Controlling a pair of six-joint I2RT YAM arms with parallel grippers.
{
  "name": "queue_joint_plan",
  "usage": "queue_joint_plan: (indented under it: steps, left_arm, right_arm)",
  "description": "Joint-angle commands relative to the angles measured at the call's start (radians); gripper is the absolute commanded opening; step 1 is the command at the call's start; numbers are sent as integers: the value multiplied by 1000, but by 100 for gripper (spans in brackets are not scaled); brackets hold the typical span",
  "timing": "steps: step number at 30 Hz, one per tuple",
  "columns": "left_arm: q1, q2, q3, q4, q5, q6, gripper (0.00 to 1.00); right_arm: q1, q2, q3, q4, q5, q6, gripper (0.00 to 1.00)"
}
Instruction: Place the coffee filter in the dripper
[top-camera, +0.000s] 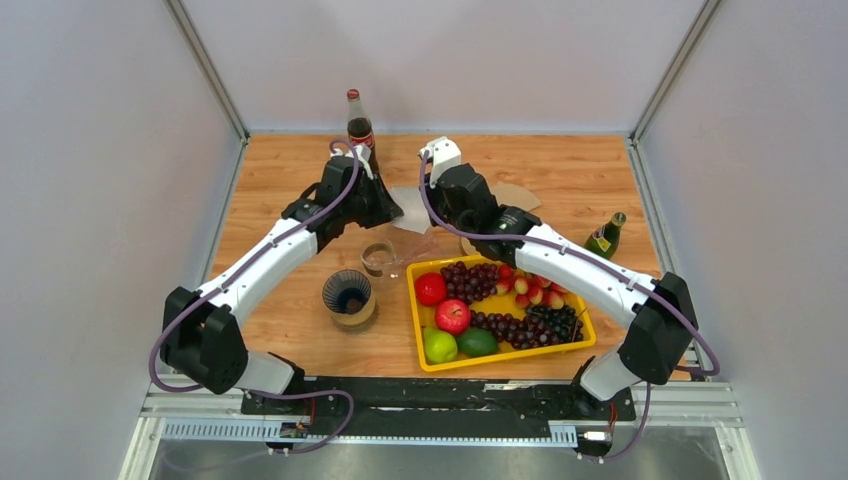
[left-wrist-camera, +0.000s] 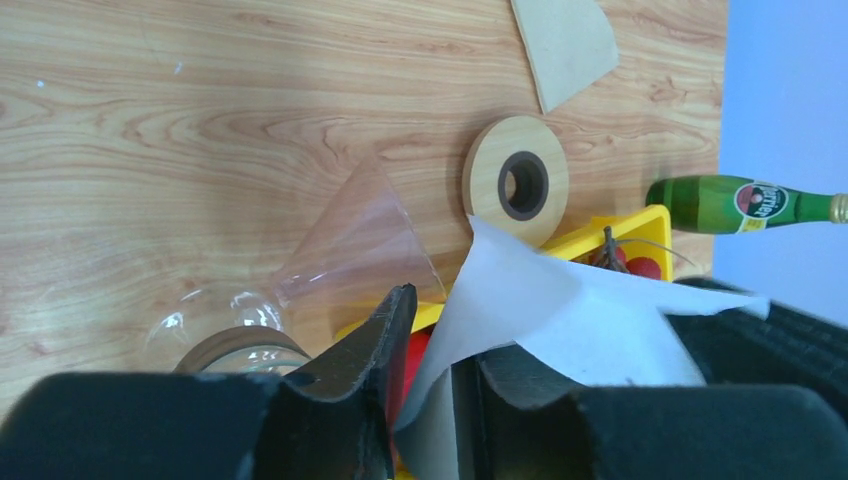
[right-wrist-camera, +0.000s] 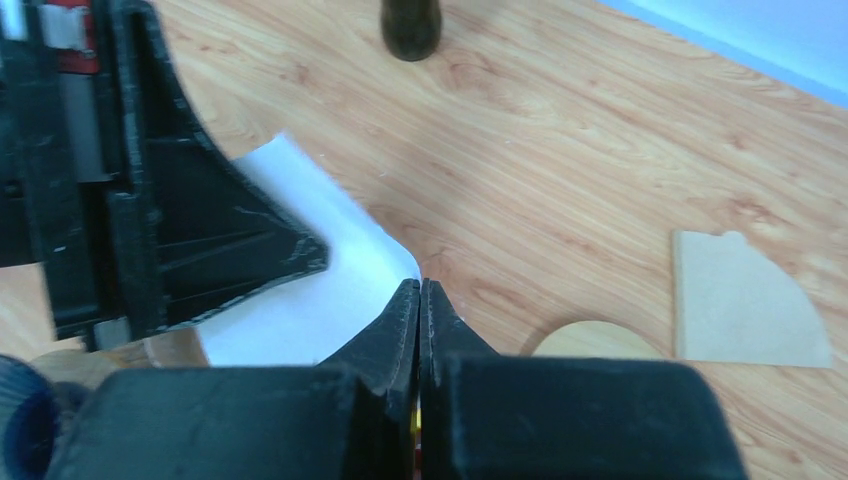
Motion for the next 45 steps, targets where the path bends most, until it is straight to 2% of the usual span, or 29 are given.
queue_joint_plan:
  steps: [1,8,14,17,21,30,35,36,37,41,45]
  left_arm:
    - [-6,-21,57,-45,-27,15,28]
    - [-6,-31,75,-111,-3,71,18]
    - [-8,-45,99,-179,-24,106,12]
    - [-7,-57,112,-188,-38,107,10]
    - [-8,-69,126,-184,-27,111,8]
    - [-7,-59,157,-210,-41,94,6]
    - [-7,-62,180,-240,-48,91,6]
    - [-7,-66,190,-247,-52,93,6]
    - [-8,-68,194,-265,-64,96,6]
    - [-7,-88,234,-339,-78,116,6]
    - [-8,-137,249,-448,-70,153,6]
  right_arm:
    - [-10,-17,1,17,122,-102,0]
    - [-11,-4,7,18,211,-174,0]
    - [-11,-17,6,18,185,-173,0]
    - [-12,-34,4,18,111,-168,2]
    - [-12,-62,3,20,-67,-161,17]
    - [-12,-100,30,62,-333,-128,62]
    - [-13,-175,-10,95,-362,-83,89]
    - [-13,-195,-34,114,-355,-73,97]
    - [-16,-214,-56,138,-344,-65,99]
    - [-41,-281,-130,196,-286,-25,100]
    - [-121,-299,-176,206,-268,29,100]
